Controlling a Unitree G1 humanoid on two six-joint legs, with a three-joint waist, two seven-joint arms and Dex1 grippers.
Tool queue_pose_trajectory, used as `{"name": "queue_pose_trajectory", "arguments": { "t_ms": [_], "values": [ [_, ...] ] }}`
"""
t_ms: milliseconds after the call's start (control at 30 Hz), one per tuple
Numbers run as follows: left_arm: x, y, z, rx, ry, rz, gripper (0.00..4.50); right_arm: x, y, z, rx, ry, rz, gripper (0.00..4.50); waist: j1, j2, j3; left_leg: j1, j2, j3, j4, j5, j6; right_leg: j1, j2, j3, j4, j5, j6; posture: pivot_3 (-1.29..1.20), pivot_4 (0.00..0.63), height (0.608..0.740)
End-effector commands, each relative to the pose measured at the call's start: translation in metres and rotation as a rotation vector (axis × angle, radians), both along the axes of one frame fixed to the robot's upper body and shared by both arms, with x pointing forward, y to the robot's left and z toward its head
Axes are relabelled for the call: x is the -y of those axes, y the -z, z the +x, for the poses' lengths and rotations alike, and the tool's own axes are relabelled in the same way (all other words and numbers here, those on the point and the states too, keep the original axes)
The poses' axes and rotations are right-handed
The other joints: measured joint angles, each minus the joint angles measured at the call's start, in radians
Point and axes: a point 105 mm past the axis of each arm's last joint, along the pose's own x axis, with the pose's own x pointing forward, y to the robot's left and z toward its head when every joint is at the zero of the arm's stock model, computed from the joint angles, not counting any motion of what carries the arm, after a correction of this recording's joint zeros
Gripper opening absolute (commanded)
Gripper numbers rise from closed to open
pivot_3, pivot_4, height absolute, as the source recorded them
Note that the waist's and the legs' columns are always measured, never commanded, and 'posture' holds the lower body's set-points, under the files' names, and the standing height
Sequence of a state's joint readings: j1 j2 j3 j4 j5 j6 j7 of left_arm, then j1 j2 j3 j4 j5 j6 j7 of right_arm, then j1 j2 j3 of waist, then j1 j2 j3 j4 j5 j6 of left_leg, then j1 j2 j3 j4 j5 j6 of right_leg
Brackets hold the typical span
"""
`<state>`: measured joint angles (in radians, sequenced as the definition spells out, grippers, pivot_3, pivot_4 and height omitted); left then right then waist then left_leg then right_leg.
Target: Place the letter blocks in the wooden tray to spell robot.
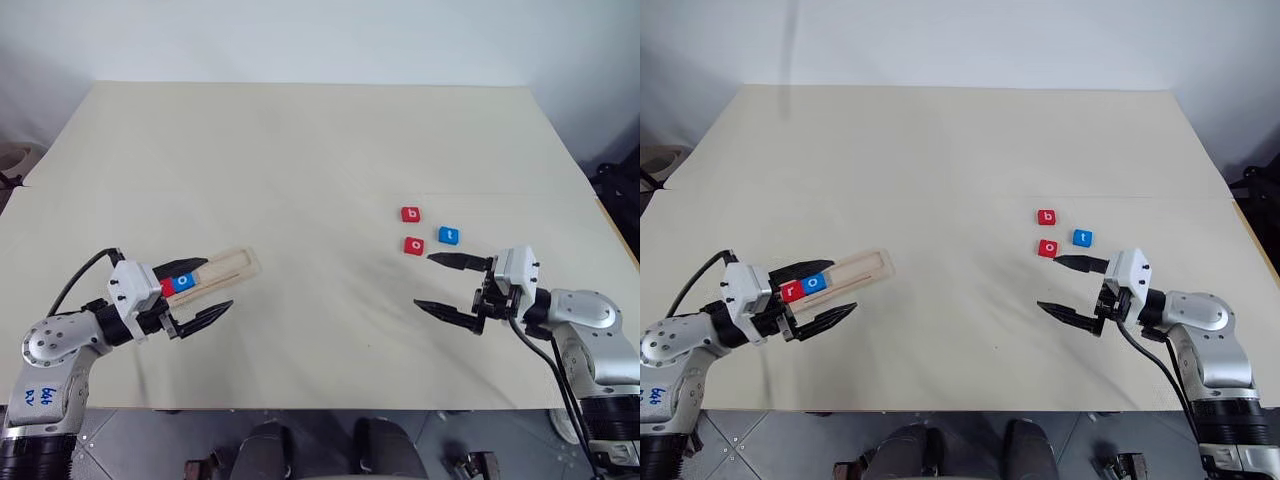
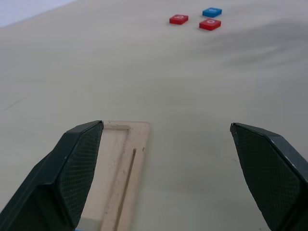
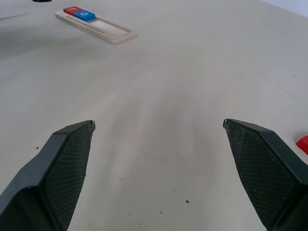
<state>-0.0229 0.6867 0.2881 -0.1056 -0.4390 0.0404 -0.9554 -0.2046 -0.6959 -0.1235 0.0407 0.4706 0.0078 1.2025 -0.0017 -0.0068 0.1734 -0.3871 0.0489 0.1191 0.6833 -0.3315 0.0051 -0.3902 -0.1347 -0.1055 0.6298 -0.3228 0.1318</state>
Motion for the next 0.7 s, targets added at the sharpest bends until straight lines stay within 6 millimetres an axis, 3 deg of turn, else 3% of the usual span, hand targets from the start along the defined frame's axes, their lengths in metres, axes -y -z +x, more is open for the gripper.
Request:
{"name": "queue_pose_trajectory", "arguments": {
  "t_ms": [33,200,367,533,700],
  "values": [
    [-0.001,-0.004,0.0,0.021,-0.011,0.03,4.5,0.006,-0.008,-0.002,0.033,0.008,0.001,4.5,0.0,0.0,0.0,0.0,0.0,0.0,0.0,0.0,0.0,0.0,0.0,0.0,0.0,0.0,0.0,0.0,0.15,0.74],
    [-0.024,-0.004,-0.002,0.015,-0.145,-0.024,4.5,-0.002,-0.01,-0.002,0.04,-0.023,0.036,4.5,0.0,0.0,0.0,0.0,0.0,0.0,0.0,0.0,0.0,0.0,0.0,0.0,0.0,0.0,0.0,0.0,0.15,0.74],
    [-0.075,0.004,-0.031,0.033,-0.423,-0.095,4.5,-0.042,-0.022,-0.004,0.075,-0.145,0.116,4.5,-0.025,0.0,0.0,0.0,0.002,0.001,-0.001,0.0,0.0,-0.002,0.001,0.001,0.0,0.0,0.0,0.0,0.15,0.74],
    [-0.11,0.019,-0.066,0.026,-0.641,-0.147,4.5,-0.077,-0.031,-0.013,0.097,-0.255,0.169,4.5,-0.022,-0.001,0.0,0.0,0.003,0.0,-0.001,0.0,0.0,-0.001,-0.001,0.001,0.0,0.0,-0.001,0.0,0.15,0.74],
    [-0.127,0.035,-0.088,-0.026,-0.717,-0.166,4.5,-0.092,-0.03,-0.021,0.086,-0.306,0.174,4.5,-0.01,-0.002,-0.001,0.0,0.004,-0.001,-0.001,-0.001,0.001,-0.001,-0.002,0.0,0.0,0.0,-0.001,0.0,0.15,0.74]
  ]
}}
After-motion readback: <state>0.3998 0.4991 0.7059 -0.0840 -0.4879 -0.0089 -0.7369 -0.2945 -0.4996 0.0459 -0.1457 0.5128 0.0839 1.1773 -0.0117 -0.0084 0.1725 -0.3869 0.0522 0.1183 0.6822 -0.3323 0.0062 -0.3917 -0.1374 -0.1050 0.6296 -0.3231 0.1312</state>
